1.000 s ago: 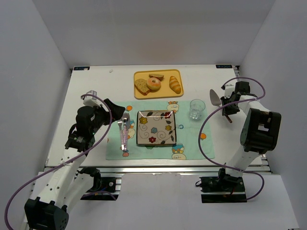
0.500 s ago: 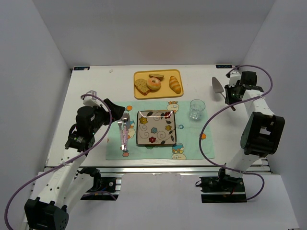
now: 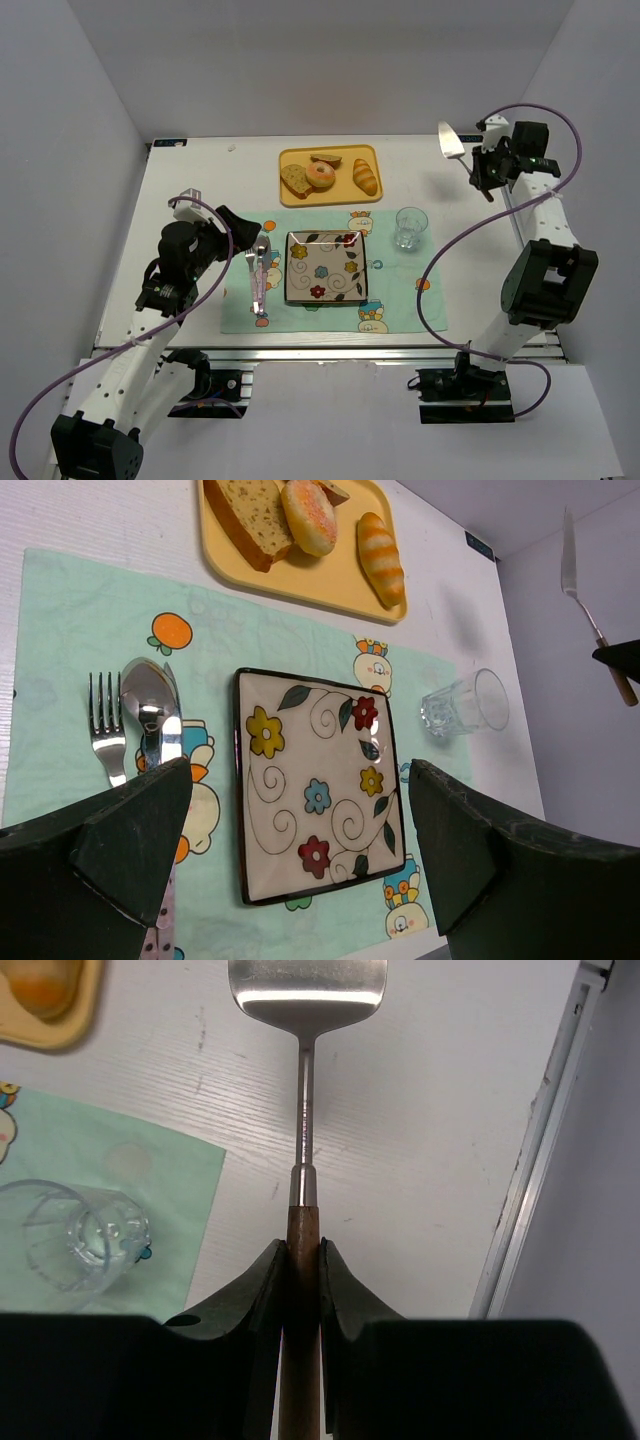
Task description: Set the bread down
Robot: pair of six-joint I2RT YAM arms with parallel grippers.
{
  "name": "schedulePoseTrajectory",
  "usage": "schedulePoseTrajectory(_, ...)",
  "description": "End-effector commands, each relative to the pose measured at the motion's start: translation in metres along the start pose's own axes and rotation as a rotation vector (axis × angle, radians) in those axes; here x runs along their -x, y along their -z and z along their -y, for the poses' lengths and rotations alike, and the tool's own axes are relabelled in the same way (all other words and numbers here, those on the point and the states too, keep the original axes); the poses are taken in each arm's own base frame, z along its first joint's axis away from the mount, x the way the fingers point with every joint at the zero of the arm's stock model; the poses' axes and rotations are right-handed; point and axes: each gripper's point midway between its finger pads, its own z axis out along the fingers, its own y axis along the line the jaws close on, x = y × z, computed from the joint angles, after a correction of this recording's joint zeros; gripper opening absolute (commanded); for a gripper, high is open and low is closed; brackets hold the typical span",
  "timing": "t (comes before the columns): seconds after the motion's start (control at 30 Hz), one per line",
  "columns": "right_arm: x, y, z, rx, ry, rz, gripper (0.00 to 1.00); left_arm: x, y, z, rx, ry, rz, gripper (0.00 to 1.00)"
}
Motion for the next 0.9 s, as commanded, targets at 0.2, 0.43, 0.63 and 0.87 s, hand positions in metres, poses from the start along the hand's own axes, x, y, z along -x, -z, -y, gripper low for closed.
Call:
schedulePoseTrajectory(0.2,0.051,-0.001,-0.093,0.216,0.268,0.061,0.0,0.009,0.003,0.008,-0.022,0.0,0.018,0.98)
schedulePoseTrajectory(0.43,0.063,-0.018,-0.144,0.356,0.388,-0.037,0.0,0.01,0.005,0.007,-0.011,0.002,0.024,0.98)
schedulePoseTrajectory(0.63,0.041,-0.025,-0.181,0.497,0.355,-0.2,0.0,0.01,0.005,0.005,-0.004,0.003,0.026,0.98)
schedulePoseTrajectory(0.87,0.012,-0.015,-0.24,0.636,0.367,-0.294,0.0,0.009,0.005,0.004,0.004,0.002,0.02,0.98)
